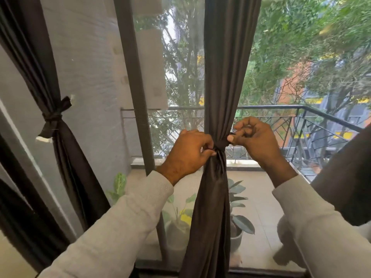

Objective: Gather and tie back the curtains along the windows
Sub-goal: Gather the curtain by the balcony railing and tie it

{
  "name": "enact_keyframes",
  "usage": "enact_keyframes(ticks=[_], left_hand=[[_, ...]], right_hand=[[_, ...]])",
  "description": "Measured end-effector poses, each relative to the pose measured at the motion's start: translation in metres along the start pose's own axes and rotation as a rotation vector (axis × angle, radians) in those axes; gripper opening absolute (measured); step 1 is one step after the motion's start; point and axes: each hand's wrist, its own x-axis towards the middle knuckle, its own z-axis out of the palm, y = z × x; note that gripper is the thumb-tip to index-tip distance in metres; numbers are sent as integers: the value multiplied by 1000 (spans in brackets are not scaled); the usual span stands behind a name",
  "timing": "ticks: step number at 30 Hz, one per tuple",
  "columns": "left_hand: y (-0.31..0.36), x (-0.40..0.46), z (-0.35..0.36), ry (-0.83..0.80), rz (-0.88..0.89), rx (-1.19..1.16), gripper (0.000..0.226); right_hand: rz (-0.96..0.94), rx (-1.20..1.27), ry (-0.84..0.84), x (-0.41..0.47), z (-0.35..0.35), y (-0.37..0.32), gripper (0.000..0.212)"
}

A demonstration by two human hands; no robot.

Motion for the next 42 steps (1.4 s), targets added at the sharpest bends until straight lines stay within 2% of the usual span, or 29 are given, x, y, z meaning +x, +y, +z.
enact_keyframes(ticks=[5,12,18,26,33,38,42], left_hand=[[-5,-10,-14,-85,-98,-60,17],[-11,-27,-28,-129,-113,-77,18],[-17,-24,-26,-165,-158,-72,16],[-10,15,-32,-291,-271,51,23],[28,13,-25,-310,-295,217,25],[74,9,-20,-201,-301,217,29],[133,24,2,-254,-274,236,33]], right_hand=[[-18,-39,96,-9,7,-10,37],[-3,-83,189,-23,13,-16,43],[26,-210,295,-25,23,-15,37],[-11,-463,178,1,25,-24,20],[6,-492,96,-8,2,-22,22],[-56,-552,-3,-40,-48,-24,22],[-32,-614,-26,-64,-115,-21,26]])
